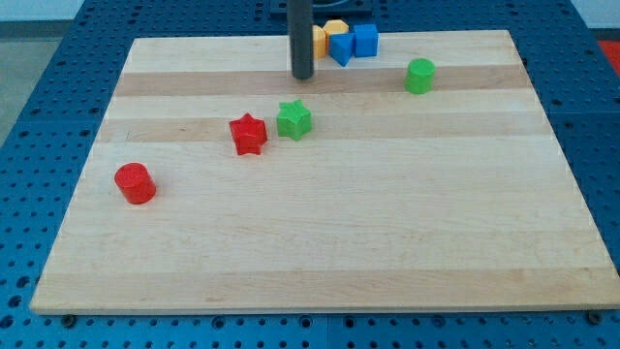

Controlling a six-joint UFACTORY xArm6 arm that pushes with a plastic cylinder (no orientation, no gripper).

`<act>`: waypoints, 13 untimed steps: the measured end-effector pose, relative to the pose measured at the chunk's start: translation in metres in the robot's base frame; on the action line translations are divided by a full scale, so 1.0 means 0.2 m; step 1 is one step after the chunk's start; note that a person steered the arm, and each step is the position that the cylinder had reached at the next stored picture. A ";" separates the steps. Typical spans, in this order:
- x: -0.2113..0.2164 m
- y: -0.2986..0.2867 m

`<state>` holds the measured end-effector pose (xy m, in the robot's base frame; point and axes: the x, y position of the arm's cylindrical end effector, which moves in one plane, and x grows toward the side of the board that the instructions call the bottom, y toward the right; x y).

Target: Move the green star to the right of the red star

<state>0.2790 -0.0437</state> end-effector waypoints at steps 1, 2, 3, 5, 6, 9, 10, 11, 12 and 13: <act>0.06 -0.04; 0.13 0.13; 0.18 0.24; 0.35 0.16; 0.37 0.09; 0.43 -0.24; 0.49 -0.36; 0.58 -0.40; 0.56 -0.40; 0.50 -0.31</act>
<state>0.3783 -0.1062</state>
